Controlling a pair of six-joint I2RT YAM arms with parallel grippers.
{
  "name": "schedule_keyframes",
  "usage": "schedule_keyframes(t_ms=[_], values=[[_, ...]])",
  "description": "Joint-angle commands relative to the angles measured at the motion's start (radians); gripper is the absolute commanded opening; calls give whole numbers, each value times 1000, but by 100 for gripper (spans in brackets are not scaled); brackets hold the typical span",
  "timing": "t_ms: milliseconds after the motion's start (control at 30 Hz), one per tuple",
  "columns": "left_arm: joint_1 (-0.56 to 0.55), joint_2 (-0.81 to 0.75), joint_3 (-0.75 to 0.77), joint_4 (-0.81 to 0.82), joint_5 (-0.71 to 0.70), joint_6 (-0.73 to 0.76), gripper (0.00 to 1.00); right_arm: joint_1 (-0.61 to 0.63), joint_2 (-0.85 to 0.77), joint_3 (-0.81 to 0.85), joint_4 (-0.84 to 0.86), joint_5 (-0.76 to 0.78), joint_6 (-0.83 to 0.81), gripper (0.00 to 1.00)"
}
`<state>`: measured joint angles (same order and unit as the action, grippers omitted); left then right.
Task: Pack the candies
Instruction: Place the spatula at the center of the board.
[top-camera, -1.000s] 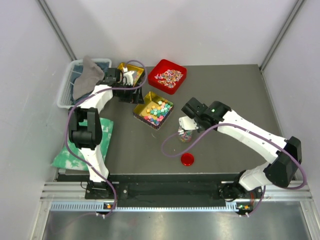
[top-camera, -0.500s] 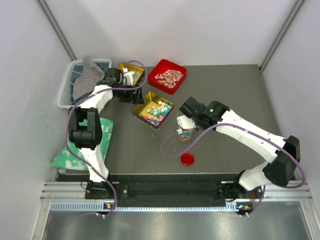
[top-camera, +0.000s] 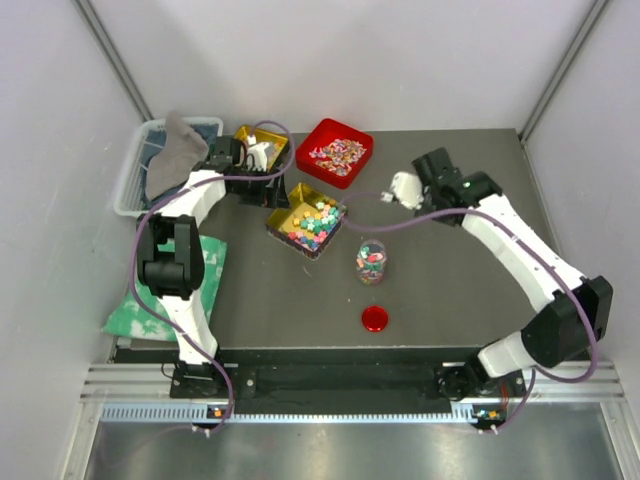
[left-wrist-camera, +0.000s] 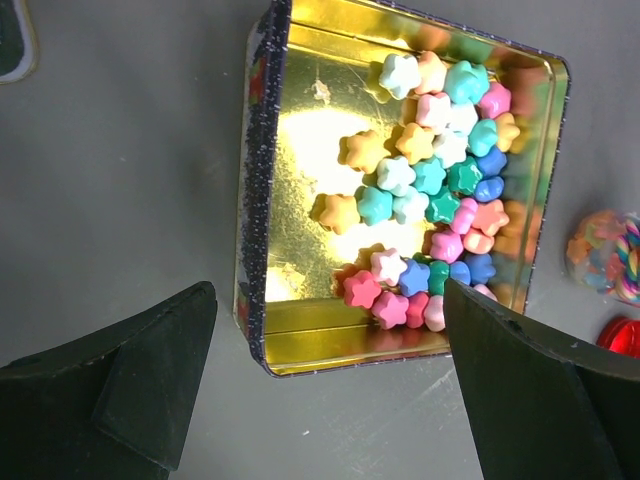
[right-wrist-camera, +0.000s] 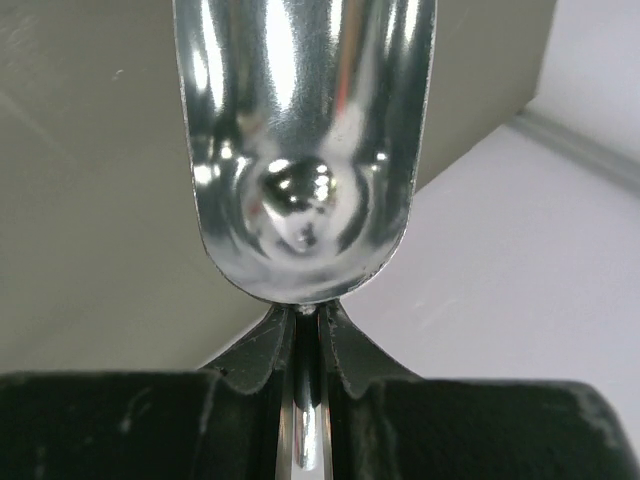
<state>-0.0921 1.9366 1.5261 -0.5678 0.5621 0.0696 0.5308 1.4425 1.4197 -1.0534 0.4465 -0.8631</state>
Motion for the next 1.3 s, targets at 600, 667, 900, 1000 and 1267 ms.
schedule_keyframes(t_ms=[600,667,900,1000,1267], values=[[5,-125,-40,17,139,78,99,-351,440,-45,538,-284,294,0],[6,-128,-40,19,148,85,99,-353,450,-45,541,-289,292,2],[5,-137,-46,14,176,99,99,-357,490,-36,541,-304,303,9],[5,-148,-55,13,180,105,99,-359,493,-35,533,-319,305,19],[5,-188,-69,-14,164,137,99,-357,414,-64,530,-318,296,53]])
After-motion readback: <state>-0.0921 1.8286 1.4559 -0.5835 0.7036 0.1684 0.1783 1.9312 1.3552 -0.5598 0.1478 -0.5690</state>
